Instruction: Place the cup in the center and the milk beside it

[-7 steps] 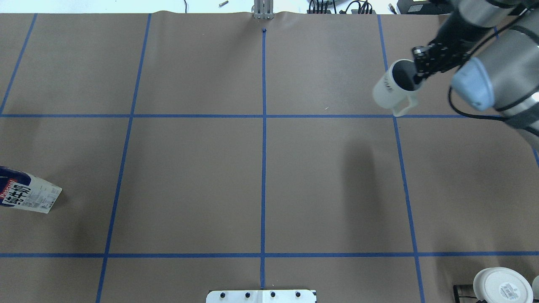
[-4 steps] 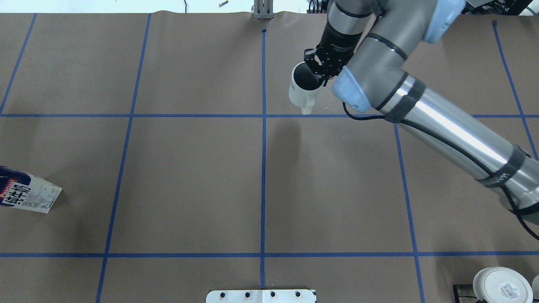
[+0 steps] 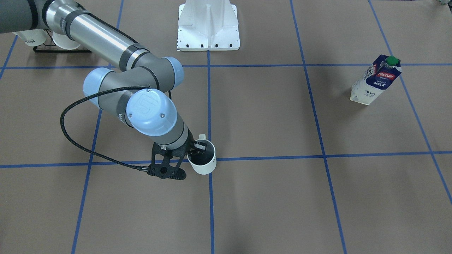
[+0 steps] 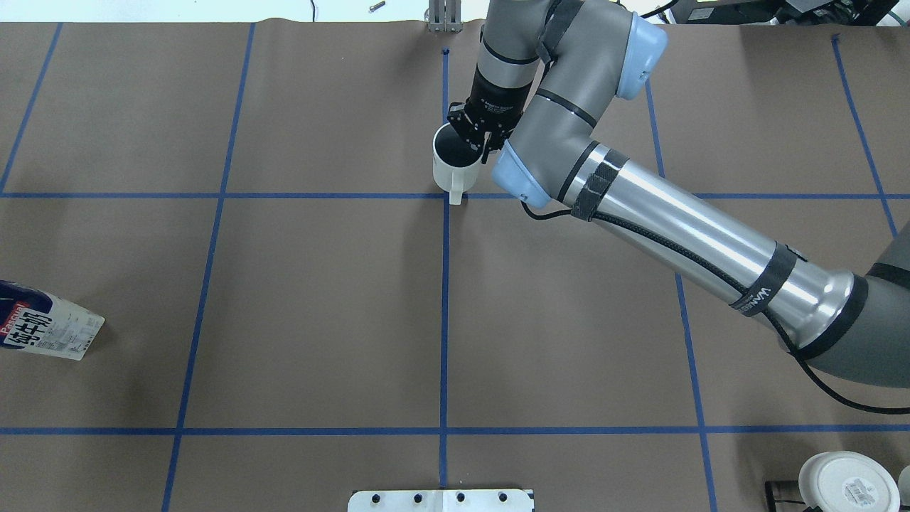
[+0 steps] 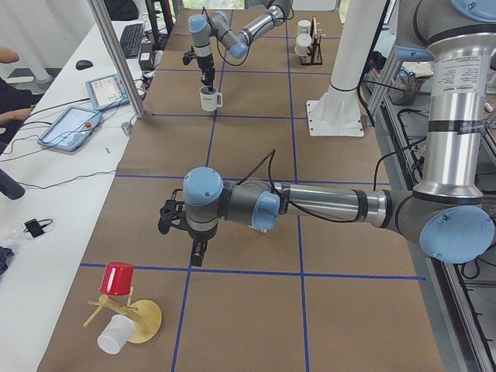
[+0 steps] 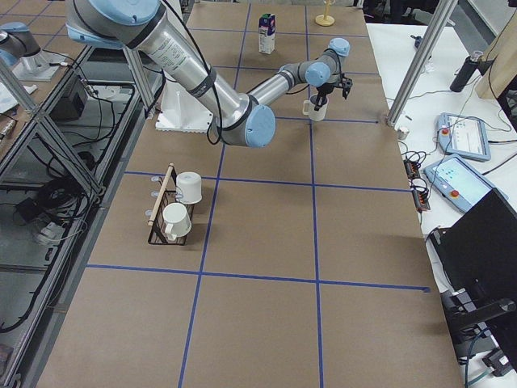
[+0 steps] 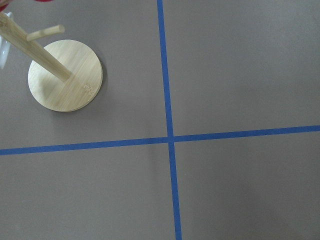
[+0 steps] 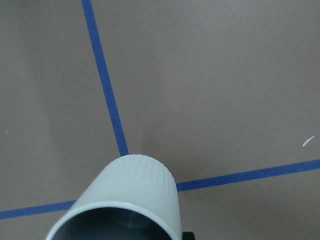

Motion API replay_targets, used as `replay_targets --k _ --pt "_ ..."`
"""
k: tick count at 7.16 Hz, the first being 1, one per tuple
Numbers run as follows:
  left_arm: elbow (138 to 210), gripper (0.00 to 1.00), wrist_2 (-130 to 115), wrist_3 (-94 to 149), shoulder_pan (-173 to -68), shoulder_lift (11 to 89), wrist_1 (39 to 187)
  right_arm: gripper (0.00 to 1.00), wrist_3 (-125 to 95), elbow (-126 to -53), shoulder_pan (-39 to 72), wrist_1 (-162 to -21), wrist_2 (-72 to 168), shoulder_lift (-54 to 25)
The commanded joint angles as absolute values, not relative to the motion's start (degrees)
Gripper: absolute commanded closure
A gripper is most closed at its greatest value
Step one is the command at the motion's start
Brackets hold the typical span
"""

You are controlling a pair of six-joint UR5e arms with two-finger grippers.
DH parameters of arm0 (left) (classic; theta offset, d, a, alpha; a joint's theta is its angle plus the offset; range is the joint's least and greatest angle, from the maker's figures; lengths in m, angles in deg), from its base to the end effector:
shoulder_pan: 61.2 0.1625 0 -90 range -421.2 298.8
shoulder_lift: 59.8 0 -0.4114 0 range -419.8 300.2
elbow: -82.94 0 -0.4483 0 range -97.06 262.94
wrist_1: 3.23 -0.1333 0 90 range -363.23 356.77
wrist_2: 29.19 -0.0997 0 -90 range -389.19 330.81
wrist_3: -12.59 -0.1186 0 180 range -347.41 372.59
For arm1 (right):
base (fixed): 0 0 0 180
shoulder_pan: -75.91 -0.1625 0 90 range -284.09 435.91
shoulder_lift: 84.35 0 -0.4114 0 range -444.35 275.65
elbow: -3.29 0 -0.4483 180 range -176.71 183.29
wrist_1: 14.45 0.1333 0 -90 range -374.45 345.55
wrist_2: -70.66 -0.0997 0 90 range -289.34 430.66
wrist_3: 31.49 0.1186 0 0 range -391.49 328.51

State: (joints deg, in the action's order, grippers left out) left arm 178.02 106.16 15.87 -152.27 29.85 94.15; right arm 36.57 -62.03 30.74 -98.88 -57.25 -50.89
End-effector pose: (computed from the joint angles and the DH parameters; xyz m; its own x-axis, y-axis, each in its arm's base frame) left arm -0.0594 -0.5582 0.5975 0.7032 0.0799 -0.7064 0.0586 0.9838 0.1696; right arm -0.5635 -0.6525 0.1664 0.6300 0.2156 0.7461 -0.0656 0.9720 -0.2255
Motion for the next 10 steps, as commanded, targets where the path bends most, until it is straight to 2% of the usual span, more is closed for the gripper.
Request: replay_targets --k 1,2,3,5,7,9,10 --pt "178.13 0.02 106.16 15.85 -152.26 29.85 94.16 0.93 36.62 -61.75 31.87 -98.65 -56.61 -49.99" --pt "178.13 0.02 106.16 15.85 -152.26 29.85 94.16 0.50 36.62 -61.75 31.88 -98.73 -56.35 -49.81" --pt "178.22 0.02 106.16 15.85 -152.34 29.85 94.16 0.01 35.93 -62.27 32.22 -98.65 -55.30 -49.46" --pt "180.22 0.02 108.60 16.37 -152.26 30.20 93.98 0.00 36.35 -65.24 31.27 -98.73 -54.76 -49.29" --pt "188.63 0.02 110.90 19.25 -150.78 28.89 93.28 0.00 35.57 -72.52 27.06 -99.17 -56.33 -44.83" --pt "198.12 0.02 108.64 28.63 -137.38 26.87 93.45 0.00 32.42 -81.13 24.07 -99.52 -57.21 -36.94" --pt "204.87 0.02 104.79 28.76 -133.57 19.90 93.71 0.00 30.58 -82.91 22.84 -99.52 -58.00 -34.54"
